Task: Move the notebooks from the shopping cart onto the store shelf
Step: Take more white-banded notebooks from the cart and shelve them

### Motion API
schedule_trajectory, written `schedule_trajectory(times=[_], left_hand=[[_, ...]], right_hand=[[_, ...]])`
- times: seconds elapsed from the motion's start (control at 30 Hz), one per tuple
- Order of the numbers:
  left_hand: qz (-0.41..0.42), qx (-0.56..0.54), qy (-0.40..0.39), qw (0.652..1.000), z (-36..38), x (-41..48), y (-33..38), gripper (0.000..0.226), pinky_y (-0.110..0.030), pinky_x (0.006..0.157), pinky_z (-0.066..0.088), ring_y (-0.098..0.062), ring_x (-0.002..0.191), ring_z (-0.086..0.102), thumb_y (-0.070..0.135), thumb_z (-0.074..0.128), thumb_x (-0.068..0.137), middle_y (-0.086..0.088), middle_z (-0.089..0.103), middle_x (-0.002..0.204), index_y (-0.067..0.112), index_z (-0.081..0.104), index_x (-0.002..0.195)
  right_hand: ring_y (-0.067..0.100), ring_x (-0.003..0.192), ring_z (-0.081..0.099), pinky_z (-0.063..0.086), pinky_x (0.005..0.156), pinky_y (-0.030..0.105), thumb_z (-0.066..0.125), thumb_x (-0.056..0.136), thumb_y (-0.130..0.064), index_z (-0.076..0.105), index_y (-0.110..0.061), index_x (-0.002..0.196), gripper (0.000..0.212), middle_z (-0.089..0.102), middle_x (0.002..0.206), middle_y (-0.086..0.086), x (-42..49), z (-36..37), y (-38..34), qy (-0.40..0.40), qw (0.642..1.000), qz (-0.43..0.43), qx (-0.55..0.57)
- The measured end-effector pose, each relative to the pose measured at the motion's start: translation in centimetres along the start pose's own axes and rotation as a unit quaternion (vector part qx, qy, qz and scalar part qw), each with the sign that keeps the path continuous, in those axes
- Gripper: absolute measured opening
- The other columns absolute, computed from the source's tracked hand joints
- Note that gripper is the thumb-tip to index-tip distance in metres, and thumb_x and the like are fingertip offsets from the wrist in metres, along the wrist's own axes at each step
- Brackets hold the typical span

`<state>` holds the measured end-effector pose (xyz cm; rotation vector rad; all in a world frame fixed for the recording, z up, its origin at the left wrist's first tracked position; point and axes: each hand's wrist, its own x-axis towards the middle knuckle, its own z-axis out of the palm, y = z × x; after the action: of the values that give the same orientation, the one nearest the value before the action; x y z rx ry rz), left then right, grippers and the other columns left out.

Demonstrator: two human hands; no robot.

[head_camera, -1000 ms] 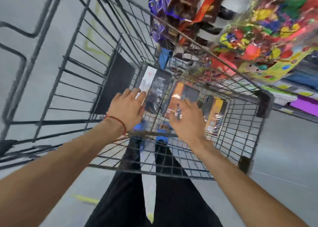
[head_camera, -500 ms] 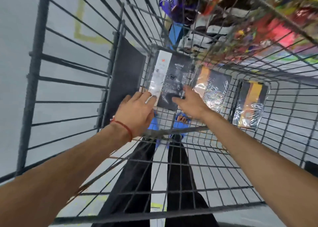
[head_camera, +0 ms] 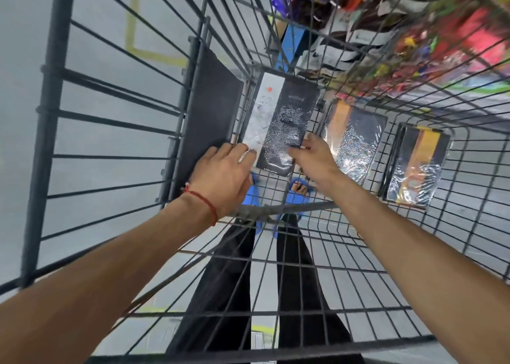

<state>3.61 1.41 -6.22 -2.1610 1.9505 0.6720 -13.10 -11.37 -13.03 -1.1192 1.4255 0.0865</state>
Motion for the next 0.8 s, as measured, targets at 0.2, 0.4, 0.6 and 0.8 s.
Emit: schedule_trajectory(times=[0.2,0.4,0.6,0.8], left_hand=[[-0.007,0.013,0.005,1.0,0.6,0.0,0.0,0.036,-0.041,0.088,0.042,-0.026,0.104,0.054,0.03,0.046,0.092,-0.001,0.058,0.121,0.019,0.052,0.126],[-0.013,0.014,-0.002,1.0,0.4,0.1,0.1,0.034,-0.04,0.085,0.043,-0.025,0.102,0.054,0.028,0.049,0.09,-0.001,0.058,0.119,0.02,0.053,0.123],[-0.018,0.022,-0.03,0.999,0.0,0.5,0.5,0.039,-0.041,0.086,0.043,-0.025,0.105,0.054,0.027,0.05,0.087,0.0,0.057,0.122,0.02,0.052,0.126],[-0.065,-0.059,-0.061,0.994,-0.1,2.0,2.1,0.041,-0.043,0.088,0.049,-0.026,0.112,0.052,0.024,0.05,0.091,-0.003,0.054,0.126,0.016,0.05,0.131]], right_hand=[[0.014,0.094,0.065,0.051,0.077,0.022,0.078,0.086,-0.03,0.06,-0.018,0.107,0.029,0.069,0.106,0.0,0.7,0.2,-1.2,0.003,1.0,0.015,0.007],[0.013,0.105,0.056,0.044,0.086,0.021,0.074,0.09,-0.029,0.037,-0.011,0.131,0.058,0.055,0.114,-0.003,0.5,1.6,-1.4,0.022,1.0,0.02,0.008],[0.014,0.116,0.059,0.048,0.102,0.032,0.068,0.089,-0.037,0.051,-0.016,0.138,0.055,0.063,0.13,-0.003,-1.2,0.5,-1.7,0.037,0.999,-0.001,0.0],[0.018,0.09,0.064,0.055,0.073,0.026,0.06,0.1,-0.024,0.055,-0.015,0.113,0.017,0.067,0.108,0.008,-5.1,-5.4,0.2,0.053,0.998,0.017,-0.033]])
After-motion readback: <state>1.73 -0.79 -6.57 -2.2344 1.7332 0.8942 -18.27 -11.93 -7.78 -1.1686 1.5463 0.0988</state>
